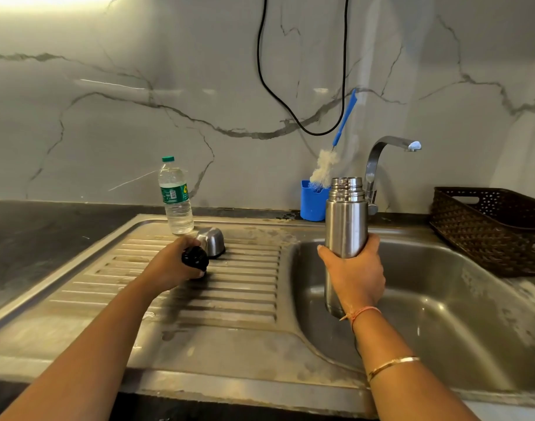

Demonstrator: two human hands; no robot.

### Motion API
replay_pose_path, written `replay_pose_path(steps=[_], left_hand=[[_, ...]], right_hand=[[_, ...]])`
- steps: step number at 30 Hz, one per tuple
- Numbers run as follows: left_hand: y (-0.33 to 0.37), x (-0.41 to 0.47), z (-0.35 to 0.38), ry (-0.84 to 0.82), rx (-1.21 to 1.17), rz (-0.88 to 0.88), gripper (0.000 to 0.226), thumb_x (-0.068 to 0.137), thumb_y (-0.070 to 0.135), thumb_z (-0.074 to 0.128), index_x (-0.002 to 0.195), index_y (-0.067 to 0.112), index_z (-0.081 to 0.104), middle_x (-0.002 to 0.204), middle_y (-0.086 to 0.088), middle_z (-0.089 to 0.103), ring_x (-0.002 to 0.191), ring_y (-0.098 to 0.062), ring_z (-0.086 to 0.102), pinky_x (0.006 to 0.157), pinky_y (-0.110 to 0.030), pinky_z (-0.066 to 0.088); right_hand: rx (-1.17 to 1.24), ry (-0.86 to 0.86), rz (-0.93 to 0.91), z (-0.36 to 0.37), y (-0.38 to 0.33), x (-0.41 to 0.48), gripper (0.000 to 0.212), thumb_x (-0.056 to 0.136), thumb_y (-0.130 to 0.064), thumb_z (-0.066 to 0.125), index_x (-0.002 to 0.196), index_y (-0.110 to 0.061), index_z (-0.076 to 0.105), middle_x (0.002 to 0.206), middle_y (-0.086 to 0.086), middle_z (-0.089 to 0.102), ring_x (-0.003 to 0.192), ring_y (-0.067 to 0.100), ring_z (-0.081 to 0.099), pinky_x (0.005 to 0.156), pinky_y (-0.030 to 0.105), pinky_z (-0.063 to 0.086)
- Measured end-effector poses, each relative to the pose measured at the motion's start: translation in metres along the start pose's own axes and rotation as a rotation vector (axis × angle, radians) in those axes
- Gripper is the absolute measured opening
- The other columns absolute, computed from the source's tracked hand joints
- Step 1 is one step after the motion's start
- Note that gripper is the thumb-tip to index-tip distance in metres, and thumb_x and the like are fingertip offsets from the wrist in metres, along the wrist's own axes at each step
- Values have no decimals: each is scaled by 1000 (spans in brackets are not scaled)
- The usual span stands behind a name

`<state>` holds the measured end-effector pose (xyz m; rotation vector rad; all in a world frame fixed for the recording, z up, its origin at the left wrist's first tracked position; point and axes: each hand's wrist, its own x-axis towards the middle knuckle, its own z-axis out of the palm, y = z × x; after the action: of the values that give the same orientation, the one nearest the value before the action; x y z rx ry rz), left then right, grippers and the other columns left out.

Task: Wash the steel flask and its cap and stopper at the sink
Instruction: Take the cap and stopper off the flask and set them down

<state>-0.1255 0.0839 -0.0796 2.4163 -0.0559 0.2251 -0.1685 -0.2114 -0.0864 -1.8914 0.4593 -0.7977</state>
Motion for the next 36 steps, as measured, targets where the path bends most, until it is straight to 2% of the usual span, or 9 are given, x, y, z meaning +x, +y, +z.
replay_pose_path(steps=[7, 14, 16, 19, 22, 26, 31, 34, 36], left_hand=[[5, -4, 1, -20, -3, 33, 68, 72, 3, 78, 131, 15, 47, 125, -7, 56, 104, -14, 47, 87, -24, 35], [5, -4, 2, -26, 4, 4, 74, 70, 3, 79, 133, 17, 44, 128, -9, 54, 109, -20, 49, 89, -29, 39], [4, -3, 2, 11, 42, -37, 79, 70, 12, 80, 137, 22, 41, 134, -12, 48, 122, -29, 44, 99, -36, 37], [10, -5, 1, 109, 115, -68, 75, 77, 26, 76, 141, 24, 37, 141, -16, 39, 133, -35, 27, 108, -42, 24], [25, -12, 3, 257, 91, -7, 64, 81, 30, 70, 138, 22, 42, 142, -14, 38, 134, -33, 22, 107, -40, 22], [52, -26, 18, 387, 57, 80, 45, 85, 26, 67, 127, 18, 53, 133, -10, 48, 128, -30, 29, 101, -36, 27], [82, -38, 41, 216, 31, 239, 30, 87, 28, 63, 117, 25, 59, 120, 1, 52, 121, -25, 40, 100, -34, 32], [100, -37, 47, 67, 54, 229, 32, 89, 30, 60, 121, 26, 56, 128, 0, 48, 125, -20, 39, 99, -29, 29], [114, -35, 51, -4, 80, 208, 35, 89, 29, 59, 124, 25, 54, 133, -3, 46, 126, -22, 40, 101, -31, 31]], right_hand=[[-1, -4, -3, 1, 0, -1, 67, 64, -44, 80, 116, -20, 45, 112, 6, 63, 96, 31, 63, 82, 38, 48], [4, -16, -3, 0, -1, -2, 68, 64, -43, 80, 117, -19, 45, 111, 6, 63, 96, 31, 63, 82, 38, 49], [4, -16, -2, 0, 0, -1, 68, 64, -43, 81, 117, -19, 45, 111, 6, 63, 97, 31, 63, 83, 39, 49], [0, -16, -6, 1, 0, -1, 70, 64, -43, 80, 119, -20, 44, 112, 6, 63, 97, 30, 63, 84, 41, 50], [-4, -14, -3, 2, -1, -1, 71, 64, -44, 80, 119, -20, 43, 112, 6, 62, 97, 31, 63, 84, 42, 50], [5, -20, 13, 1, -2, 0, 71, 65, -42, 80, 120, -18, 43, 113, 7, 62, 98, 31, 62, 85, 42, 50], [51, -27, 19, -5, -5, 0, 68, 66, -39, 81, 119, -17, 43, 114, 6, 62, 96, 28, 63, 84, 40, 49], [42, -42, 3, -12, -10, 3, 67, 65, -40, 81, 117, -19, 44, 112, 6, 63, 95, 28, 63, 83, 41, 51], [-17, -71, -45, -20, -11, 6, 66, 65, -42, 81, 115, -20, 45, 109, 5, 63, 93, 29, 63, 82, 41, 52]])
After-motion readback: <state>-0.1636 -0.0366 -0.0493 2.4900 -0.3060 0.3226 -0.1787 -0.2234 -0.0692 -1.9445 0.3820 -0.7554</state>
